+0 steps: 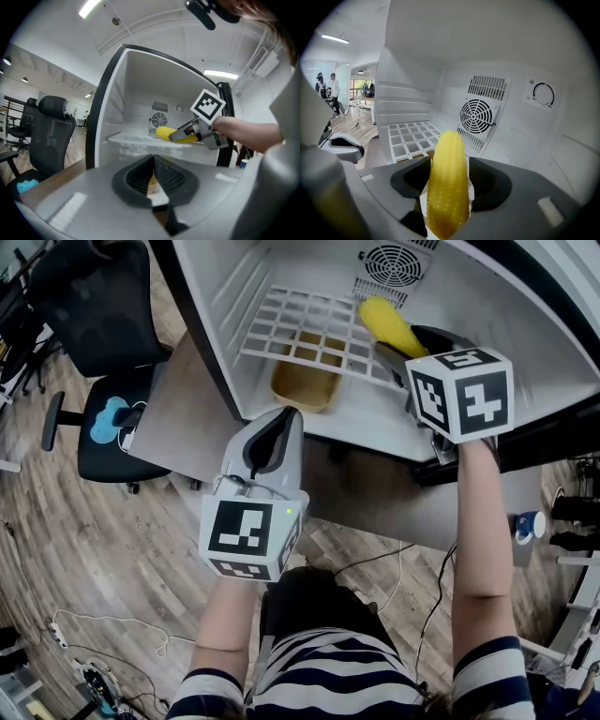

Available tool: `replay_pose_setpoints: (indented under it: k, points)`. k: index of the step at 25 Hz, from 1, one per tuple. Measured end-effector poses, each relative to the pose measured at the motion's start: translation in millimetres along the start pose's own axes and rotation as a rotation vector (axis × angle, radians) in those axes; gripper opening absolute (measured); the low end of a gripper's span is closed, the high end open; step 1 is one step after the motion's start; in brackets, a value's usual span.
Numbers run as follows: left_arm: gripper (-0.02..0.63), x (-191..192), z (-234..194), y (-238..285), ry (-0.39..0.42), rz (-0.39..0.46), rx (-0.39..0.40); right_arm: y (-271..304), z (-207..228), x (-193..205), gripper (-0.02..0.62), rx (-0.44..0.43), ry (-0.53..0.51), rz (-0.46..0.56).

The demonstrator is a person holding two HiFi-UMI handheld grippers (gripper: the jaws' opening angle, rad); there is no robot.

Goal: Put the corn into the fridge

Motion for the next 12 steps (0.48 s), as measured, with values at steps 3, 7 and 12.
replay_pose_setpoints:
  k: [3, 7, 12]
  points:
    - [0.0, -0.7, 0.2, -0.2, 0.002, -0.002, -0.001, -9.4, 0.6, -2.0, 0.268, 0.015, 0.018, 0.05]
    - [0.0, -3.1, 1.6, -4.1, 0.005, 0.003, -0.017, -28.6, -2.1, -2.2, 0.263, 0.048, 0.021, 0.115]
    - [0.0, -9.4, 14.3, -17.4, -0.006, 0.037, -0.04, -47.2, -8.5, 7.3, 0.219, 0.054, 0.014, 0.176]
Point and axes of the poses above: the fingertips, and each gripper's own axes: y forward along the fingers, z to its right, x out of its underside, the point moved 7 cm from there along -y, backward along the fingers, and after that the axes turned 15 degrees about -z, right-handed, at the moved point
